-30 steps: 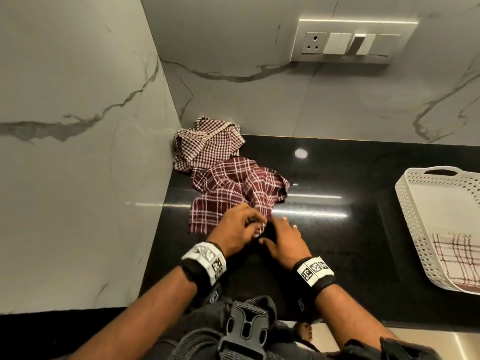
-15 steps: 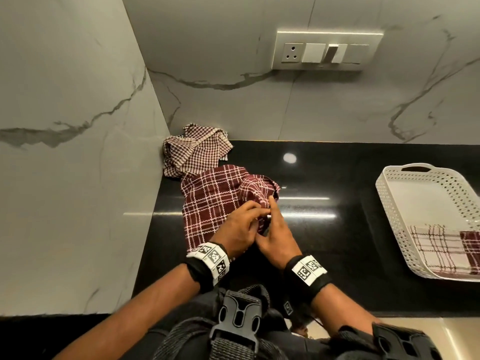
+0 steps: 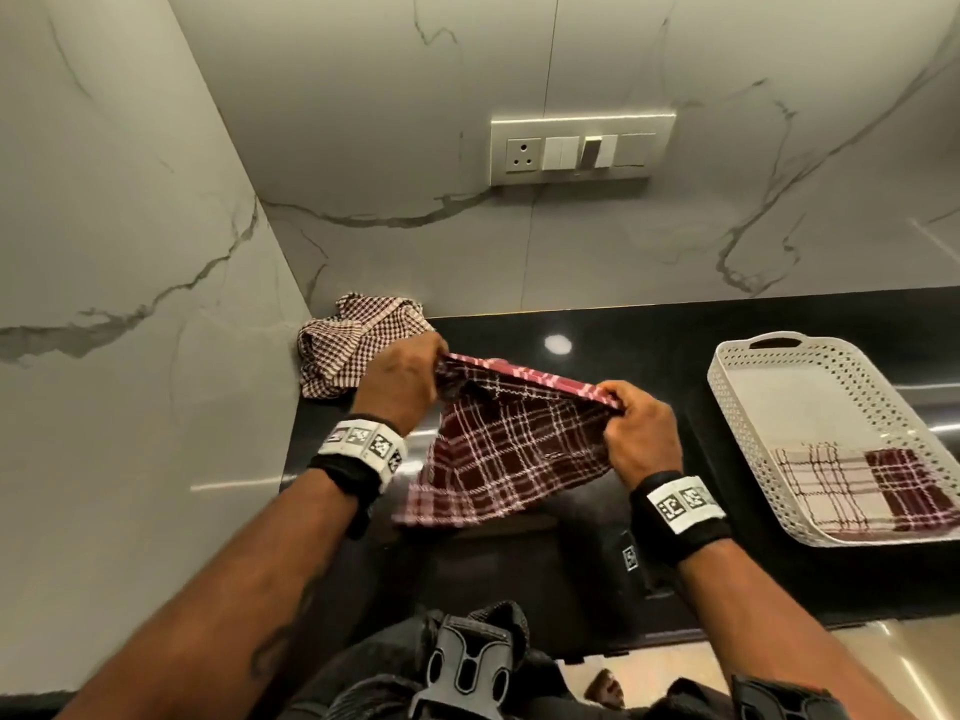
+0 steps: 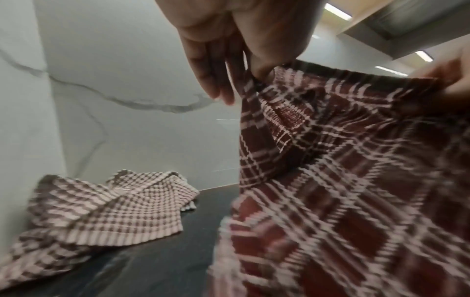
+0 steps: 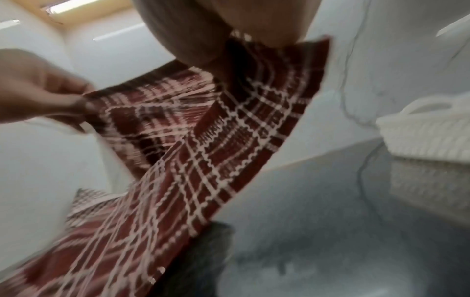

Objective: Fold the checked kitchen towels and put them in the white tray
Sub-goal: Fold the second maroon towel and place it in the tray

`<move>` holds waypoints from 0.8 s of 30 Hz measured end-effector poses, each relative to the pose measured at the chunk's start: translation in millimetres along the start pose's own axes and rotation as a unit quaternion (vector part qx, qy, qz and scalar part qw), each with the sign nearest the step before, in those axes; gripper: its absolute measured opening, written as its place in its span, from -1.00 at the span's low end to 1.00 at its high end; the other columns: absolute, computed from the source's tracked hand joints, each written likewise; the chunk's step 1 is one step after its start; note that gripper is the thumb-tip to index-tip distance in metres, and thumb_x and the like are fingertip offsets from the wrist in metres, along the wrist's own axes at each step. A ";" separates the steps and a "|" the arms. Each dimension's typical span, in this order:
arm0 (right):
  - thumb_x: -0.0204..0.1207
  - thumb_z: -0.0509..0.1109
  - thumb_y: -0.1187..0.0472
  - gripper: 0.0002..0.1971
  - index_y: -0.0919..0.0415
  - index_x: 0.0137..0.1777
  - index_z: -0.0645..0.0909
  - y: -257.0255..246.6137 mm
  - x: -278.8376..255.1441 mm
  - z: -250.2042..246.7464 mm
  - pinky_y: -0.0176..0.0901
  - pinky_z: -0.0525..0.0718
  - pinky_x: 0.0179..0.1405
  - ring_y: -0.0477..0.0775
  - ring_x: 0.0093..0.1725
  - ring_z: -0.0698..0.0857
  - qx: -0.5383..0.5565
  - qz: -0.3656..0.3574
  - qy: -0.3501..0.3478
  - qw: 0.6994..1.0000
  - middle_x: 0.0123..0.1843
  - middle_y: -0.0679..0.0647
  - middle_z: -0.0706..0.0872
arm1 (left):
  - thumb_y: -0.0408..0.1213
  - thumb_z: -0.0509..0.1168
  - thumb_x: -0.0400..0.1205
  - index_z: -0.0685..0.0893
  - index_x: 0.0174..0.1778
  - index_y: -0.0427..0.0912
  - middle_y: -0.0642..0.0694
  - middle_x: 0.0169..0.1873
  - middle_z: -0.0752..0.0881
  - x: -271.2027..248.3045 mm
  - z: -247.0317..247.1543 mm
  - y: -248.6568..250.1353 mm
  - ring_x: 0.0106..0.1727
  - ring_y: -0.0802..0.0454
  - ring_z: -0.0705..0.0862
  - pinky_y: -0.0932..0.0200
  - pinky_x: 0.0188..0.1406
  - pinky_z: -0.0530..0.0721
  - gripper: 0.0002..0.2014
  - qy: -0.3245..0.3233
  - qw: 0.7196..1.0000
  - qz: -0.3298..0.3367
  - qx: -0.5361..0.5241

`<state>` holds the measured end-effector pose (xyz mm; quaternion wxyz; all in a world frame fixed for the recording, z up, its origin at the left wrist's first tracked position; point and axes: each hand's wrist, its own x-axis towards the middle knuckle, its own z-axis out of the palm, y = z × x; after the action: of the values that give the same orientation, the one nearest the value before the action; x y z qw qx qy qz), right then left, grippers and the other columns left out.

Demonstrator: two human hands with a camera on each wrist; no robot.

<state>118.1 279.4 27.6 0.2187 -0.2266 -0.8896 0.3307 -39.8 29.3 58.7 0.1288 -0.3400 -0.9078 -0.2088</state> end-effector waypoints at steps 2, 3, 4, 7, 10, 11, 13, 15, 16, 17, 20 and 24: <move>0.41 0.27 0.54 -0.55 0.08 0.14 0.74 3.8 3.7 -19.2 -0.13 0.69 -0.08 0.02 -0.15 0.72 -0.020 -0.029 -0.029 0.999 -0.09 0.04 0.80 | -0.32 0.15 0.52 0.66 0.02 -0.17 -0.15 -0.18 0.73 -0.8 -7.7 -15.5 -0.18 -0.13 0.68 0.03 -0.18 0.63 -0.76 0.017 1.000 0.009 0.006; 0.43 0.28 0.53 -0.56 0.07 0.16 0.74 4.8 4.8 -26.9 -0.17 0.69 -0.07 -0.02 -0.14 0.73 -0.016 -0.046 -0.054 0.997 -0.08 0.01 0.80 | -0.36 0.13 0.54 0.66 0.03 -0.17 -0.16 -0.18 0.73 -1.7 -10.8 -22.9 -0.20 -0.15 0.69 -0.01 -0.20 0.65 -0.76 0.021 1.000 0.008 0.015; 0.46 0.28 0.54 -0.56 0.06 0.16 0.73 5.5 7.0 -33.5 -0.23 0.70 -0.05 -0.08 -0.11 0.74 0.003 -0.058 -0.084 0.995 -0.06 -0.05 0.80 | -0.41 0.18 0.57 0.65 0.04 -0.17 -0.17 -0.20 0.73 -1.9 -12.3 -30.5 -0.25 -0.18 0.71 -0.01 -0.27 0.66 -0.79 0.022 0.999 0.004 0.027; 0.54 0.27 0.51 -0.62 0.04 0.11 0.72 2.8 28.5 -46.9 -0.21 0.76 -0.03 -0.13 -0.07 0.78 0.050 -0.044 -0.164 0.984 -0.06 -0.08 0.79 | -0.22 0.28 0.70 0.62 0.01 -0.16 -0.20 -0.37 0.73 2.1 -15.7 -50.2 -0.44 -0.26 0.70 0.01 -0.47 0.59 -0.90 -0.010 0.996 -0.019 0.084; 0.58 0.36 0.39 -0.75 -0.03 -0.04 0.71 -1.2 72.5 -56.8 -0.03 0.76 -0.04 0.04 -0.08 0.78 -0.031 -0.029 -0.183 0.982 -0.11 -0.02 0.78 | 0.06 0.23 0.72 0.63 0.00 -0.09 -0.17 -0.25 0.78 24.8 -30.1 -57.5 -0.29 -0.22 0.75 0.03 -0.35 0.60 -0.72 -0.120 0.983 0.018 0.137; 0.56 0.38 0.37 -0.76 -0.05 -0.08 0.70 -5.4 86.0 -62.5 -0.03 0.75 -0.04 0.09 -0.08 0.78 -0.052 -0.032 -0.170 0.984 -0.11 0.00 0.78 | 0.07 0.26 0.71 0.65 0.03 -0.08 -0.15 -0.16 0.79 33.7 -38.5 -56.0 -0.21 -0.20 0.75 0.03 -0.30 0.64 -0.73 -0.147 0.977 0.032 0.151; 0.54 0.35 0.37 -0.76 0.00 -0.03 0.74 -22.6 109.4 -76.9 0.01 0.74 0.01 0.16 -0.05 0.77 -0.079 -0.049 -0.145 0.985 -0.07 0.07 0.81 | -0.04 0.33 0.68 0.67 0.14 -0.06 -0.16 0.01 0.79 54.4 -60.5 -58.8 -0.06 -0.20 0.76 0.00 -0.16 0.69 -0.78 -0.147 0.974 0.031 0.171; 0.54 0.31 0.36 -0.71 0.03 0.09 0.78 -48.5 127.3 -92.6 0.08 0.75 0.06 0.20 -0.02 0.77 -0.102 -0.085 -0.121 0.984 0.00 0.14 0.83 | -0.14 0.35 0.66 0.67 0.21 -0.03 -0.22 0.11 0.77 76.8 -90.8 -63.4 0.02 -0.27 0.77 -0.06 -0.07 0.71 -0.78 -0.106 0.975 -0.014 0.194; 0.54 0.30 0.34 -0.70 0.04 0.11 0.78 -62.1 132.8 -104.2 0.11 0.76 0.05 0.22 -0.03 0.78 -0.112 -0.111 -0.099 0.983 0.01 0.16 0.83 | -0.15 0.34 0.65 0.67 0.21 -0.02 -0.24 0.11 0.77 85.8 -108.5 -62.9 0.02 -0.30 0.77 -0.07 -0.08 0.70 -0.78 -0.075 0.975 -0.041 0.207; 0.54 0.30 0.32 -0.71 0.04 0.11 0.79 -75.8 137.1 -117.7 0.12 0.77 0.02 0.25 -0.03 0.78 -0.118 -0.141 -0.070 0.980 0.00 0.17 0.84 | -0.16 0.32 0.65 0.69 0.19 -0.03 -0.27 0.09 0.77 93.4 -126.5 -59.5 0.01 -0.34 0.78 -0.08 -0.08 0.70 -0.79 -0.043 0.974 -0.067 0.213; 0.54 0.35 0.25 -0.76 0.07 0.09 0.81 -107.2 147.6 -155.7 0.10 0.77 0.00 0.30 -0.01 0.80 -0.098 -0.196 0.025 0.975 -0.02 0.20 0.85 | -0.25 0.28 0.65 0.71 0.09 -0.15 -0.41 -0.04 0.76 103.5 -178.5 -37.7 -0.07 -0.47 0.77 -0.27 -0.09 0.74 -0.83 0.092 0.969 -0.100 0.208; 0.52 0.39 0.24 -0.75 0.10 0.13 0.81 -110.6 136.7 -191.2 -0.08 0.72 0.15 0.17 0.09 0.80 -0.027 -0.236 0.074 0.968 0.05 0.17 0.86 | -0.43 0.33 0.54 0.69 0.16 -0.23 -0.41 0.08 0.72 82.4 -213.3 -4.3 0.11 -0.46 0.70 -0.25 0.12 0.66 -0.73 0.214 0.964 -0.121 0.103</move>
<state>83.0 372.8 267.5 0.3501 -0.0396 -0.9077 0.2281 -83.6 -26.7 276.0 0.3278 -0.1598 -0.9102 -0.1962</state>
